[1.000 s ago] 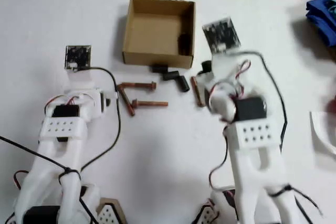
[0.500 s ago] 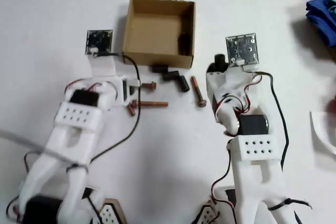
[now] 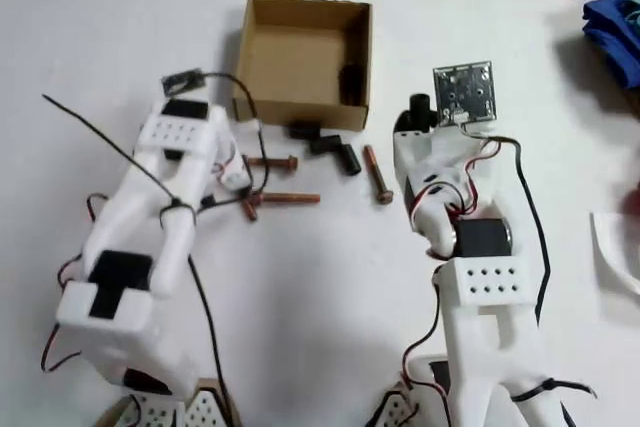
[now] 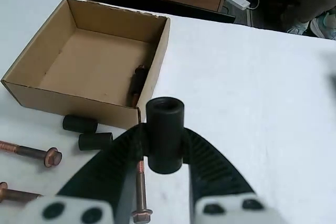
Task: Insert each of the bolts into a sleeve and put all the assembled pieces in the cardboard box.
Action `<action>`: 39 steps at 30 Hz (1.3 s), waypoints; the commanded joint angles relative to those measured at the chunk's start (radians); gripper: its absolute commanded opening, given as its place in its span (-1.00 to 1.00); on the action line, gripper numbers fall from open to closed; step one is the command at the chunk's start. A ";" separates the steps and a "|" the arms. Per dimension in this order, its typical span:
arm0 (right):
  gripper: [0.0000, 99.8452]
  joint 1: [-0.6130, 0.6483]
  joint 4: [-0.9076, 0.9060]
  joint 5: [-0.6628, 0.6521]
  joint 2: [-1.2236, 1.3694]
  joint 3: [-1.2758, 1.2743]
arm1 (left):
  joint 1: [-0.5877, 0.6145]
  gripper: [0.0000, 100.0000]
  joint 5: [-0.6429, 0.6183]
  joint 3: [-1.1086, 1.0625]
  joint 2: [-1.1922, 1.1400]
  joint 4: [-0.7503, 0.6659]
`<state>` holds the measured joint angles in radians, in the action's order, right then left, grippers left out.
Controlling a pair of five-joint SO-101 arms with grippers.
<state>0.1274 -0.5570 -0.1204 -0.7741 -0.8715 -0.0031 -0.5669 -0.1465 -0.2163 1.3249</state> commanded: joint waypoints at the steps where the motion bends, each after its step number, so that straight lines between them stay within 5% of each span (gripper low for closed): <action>1: -0.96 0.008 0.024 0.008 -0.031 0.049 | 0.006 -0.62 -0.057 0.091 -0.041 0.025; 17: -0.96 0.053 0.019 0.005 -0.031 0.048 | 0.008 -0.62 -0.086 0.360 -0.373 0.028; 34: -0.96 0.054 0.018 0.005 -0.031 0.046 | 0.009 -0.63 -0.083 0.444 -0.411 0.064; 39: -0.96 0.054 0.018 0.005 -0.031 0.046 | 0.012 -0.95 -0.081 0.443 -0.413 0.057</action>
<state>0.1718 -0.5570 -0.1204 -0.7741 -0.8715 -0.0061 -0.6483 0.2463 -0.6322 1.4016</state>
